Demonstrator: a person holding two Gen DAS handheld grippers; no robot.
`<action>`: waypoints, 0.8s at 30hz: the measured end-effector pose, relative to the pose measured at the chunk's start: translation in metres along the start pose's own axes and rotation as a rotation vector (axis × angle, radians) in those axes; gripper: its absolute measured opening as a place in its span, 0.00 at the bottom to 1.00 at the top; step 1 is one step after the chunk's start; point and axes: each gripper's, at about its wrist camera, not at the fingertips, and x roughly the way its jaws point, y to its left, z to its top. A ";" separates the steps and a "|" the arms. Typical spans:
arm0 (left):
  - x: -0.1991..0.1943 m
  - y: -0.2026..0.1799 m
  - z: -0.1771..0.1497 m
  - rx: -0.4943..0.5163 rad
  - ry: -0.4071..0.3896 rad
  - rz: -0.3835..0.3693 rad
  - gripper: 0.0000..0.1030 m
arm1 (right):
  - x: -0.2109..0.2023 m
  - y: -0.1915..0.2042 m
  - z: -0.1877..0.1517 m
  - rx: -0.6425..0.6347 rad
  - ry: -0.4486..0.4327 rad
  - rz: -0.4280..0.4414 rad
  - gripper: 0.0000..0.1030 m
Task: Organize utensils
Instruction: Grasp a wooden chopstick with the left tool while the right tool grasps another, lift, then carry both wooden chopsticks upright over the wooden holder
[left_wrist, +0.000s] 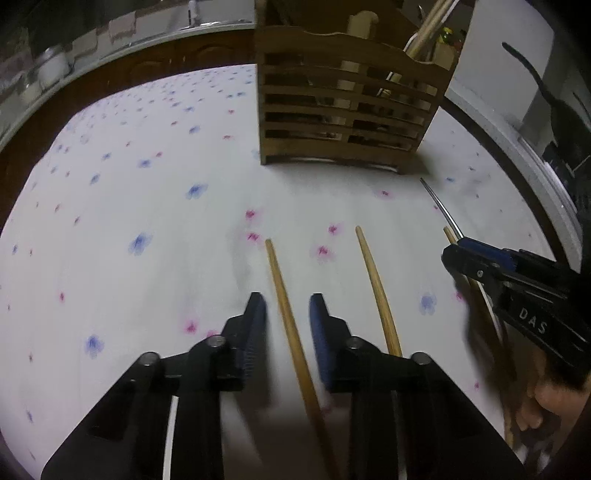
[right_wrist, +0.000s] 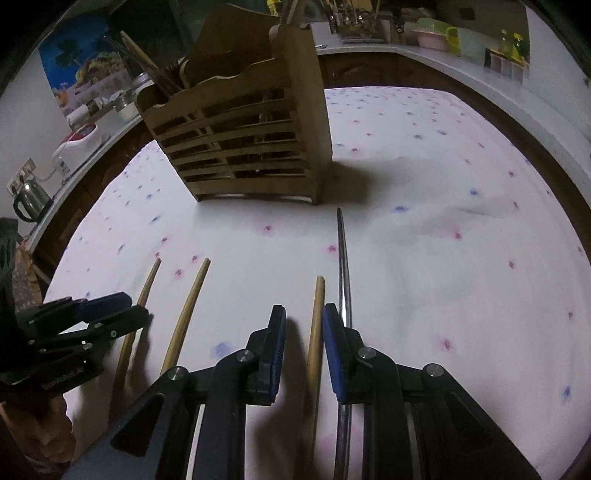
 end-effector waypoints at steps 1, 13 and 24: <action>0.001 -0.001 0.001 0.005 -0.002 0.002 0.16 | 0.001 0.001 0.000 -0.004 -0.001 -0.005 0.23; -0.032 0.023 -0.011 -0.083 -0.053 -0.091 0.05 | -0.031 0.000 -0.010 0.036 -0.073 0.047 0.06; -0.131 0.032 -0.022 -0.110 -0.233 -0.164 0.05 | -0.131 0.012 -0.017 0.061 -0.280 0.174 0.05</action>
